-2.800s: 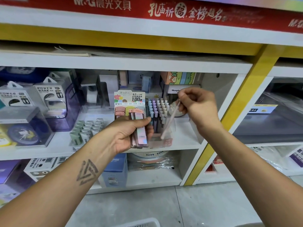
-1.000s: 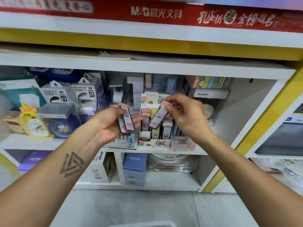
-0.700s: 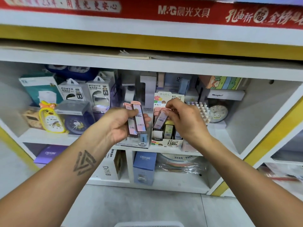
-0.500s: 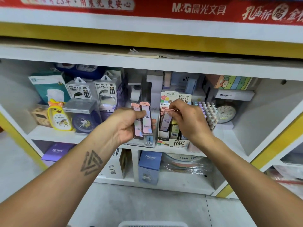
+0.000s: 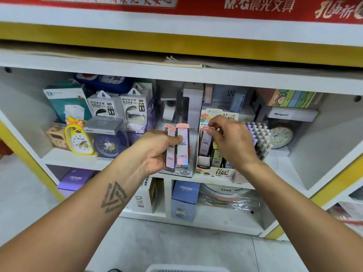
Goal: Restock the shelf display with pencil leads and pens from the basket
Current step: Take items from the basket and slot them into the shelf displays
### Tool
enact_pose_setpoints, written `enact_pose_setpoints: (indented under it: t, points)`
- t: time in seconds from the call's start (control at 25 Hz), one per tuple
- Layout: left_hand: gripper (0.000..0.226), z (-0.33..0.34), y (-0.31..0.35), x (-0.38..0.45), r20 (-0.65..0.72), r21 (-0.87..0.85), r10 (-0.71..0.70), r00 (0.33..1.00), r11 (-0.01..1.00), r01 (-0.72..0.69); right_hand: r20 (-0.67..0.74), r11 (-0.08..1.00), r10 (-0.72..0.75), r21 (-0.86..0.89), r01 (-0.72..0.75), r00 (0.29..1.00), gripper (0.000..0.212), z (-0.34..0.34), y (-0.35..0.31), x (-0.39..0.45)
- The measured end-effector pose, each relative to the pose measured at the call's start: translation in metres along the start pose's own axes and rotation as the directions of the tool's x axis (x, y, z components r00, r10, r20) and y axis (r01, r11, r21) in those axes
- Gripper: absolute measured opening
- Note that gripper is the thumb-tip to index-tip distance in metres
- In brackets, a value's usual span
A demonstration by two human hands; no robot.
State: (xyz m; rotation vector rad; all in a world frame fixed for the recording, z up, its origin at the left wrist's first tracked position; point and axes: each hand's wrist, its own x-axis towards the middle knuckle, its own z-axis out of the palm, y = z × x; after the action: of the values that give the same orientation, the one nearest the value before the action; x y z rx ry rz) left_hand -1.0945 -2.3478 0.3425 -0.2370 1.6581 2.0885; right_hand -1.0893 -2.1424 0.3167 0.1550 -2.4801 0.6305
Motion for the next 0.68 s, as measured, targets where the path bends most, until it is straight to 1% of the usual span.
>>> enact_pose_setpoints:
  t: [0.08,0.16,0.2,0.24,0.28,0.32,0.36,0.4,0.44,0.48,0.52,0.56,0.6,0.64,0.68]
  points:
    - [0.029,0.002,-0.001,-0.002,0.005,0.021,-0.007,1.000,1.000,0.007,0.076,0.996,-0.016,-0.082,0.022,0.997,0.013,0.006,0.000,-0.005]
    - [0.031,0.006,-0.003,-0.003,0.014,0.041,-0.016,1.000,0.999,0.015,0.072,0.992,-0.039,-0.114,0.047,0.997,0.013,0.005,-0.002,-0.005]
    - [0.032,0.008,-0.004,-0.003,0.017,0.045,-0.020,1.000,0.999,0.019,0.052,0.996,-0.037,-0.076,0.041,0.998,0.013,0.003,-0.004,-0.004]
    - [0.033,0.009,-0.004,-0.003,0.019,0.049,-0.024,1.000,0.999,0.023,0.047,1.000,-0.009,0.015,0.008,0.999,0.013,0.000,-0.007,-0.002]
    - [0.034,0.010,-0.005,-0.004,0.024,0.055,-0.026,0.999,0.998,0.024,0.079,0.987,0.050,0.150,-0.062,0.996,0.013,-0.002,-0.011,-0.001]
    - [0.034,0.012,-0.006,-0.003,0.033,0.063,-0.026,0.999,0.998,0.024,0.155,0.941,0.120,0.296,-0.162,0.981,0.013,-0.003,-0.016,0.001]
    - [0.035,0.012,-0.007,-0.003,0.043,0.072,-0.026,0.999,0.997,0.023,0.249,0.869,0.175,0.416,-0.269,0.952,0.015,-0.004,-0.020,0.000]
    - [0.035,0.013,-0.008,-0.003,0.053,0.083,-0.027,0.998,0.996,0.022,0.318,0.800,0.202,0.492,-0.343,0.926,0.016,-0.005,-0.023,0.000]
    - [0.035,0.014,-0.009,-0.003,0.059,0.093,-0.027,0.998,0.995,0.022,0.344,0.752,0.214,0.540,-0.379,0.914,0.015,-0.005,-0.024,-0.001]
    - [0.035,0.014,-0.009,-0.003,0.060,0.096,-0.026,0.998,0.995,0.020,0.335,0.714,0.230,0.580,-0.392,0.914,0.012,-0.008,-0.025,0.000]
    - [0.035,0.014,-0.009,-0.002,0.052,0.096,-0.021,0.998,0.995,0.016,0.303,0.680,0.257,0.618,-0.394,0.918,0.009,-0.011,-0.024,0.001]
    - [0.035,0.013,-0.009,-0.001,0.034,0.092,-0.015,0.999,0.996,0.011,0.253,0.668,0.280,0.642,-0.377,0.926,0.009,-0.016,-0.022,0.002]
    - [0.034,0.011,-0.008,0.000,0.008,0.089,-0.008,1.000,0.996,0.007,0.186,0.697,0.287,0.633,-0.338,0.940,0.010,-0.019,-0.019,0.004]
    - [0.034,0.008,-0.007,0.001,-0.015,0.084,-0.004,1.000,0.996,0.006,0.114,0.767,0.266,0.576,-0.282,0.957,0.011,-0.021,-0.015,0.004]
    - [0.033,0.005,-0.006,0.002,-0.028,0.078,-0.010,1.000,0.997,0.012,0.055,0.854,0.215,0.474,-0.215,0.975,0.011,-0.022,-0.011,0.003]
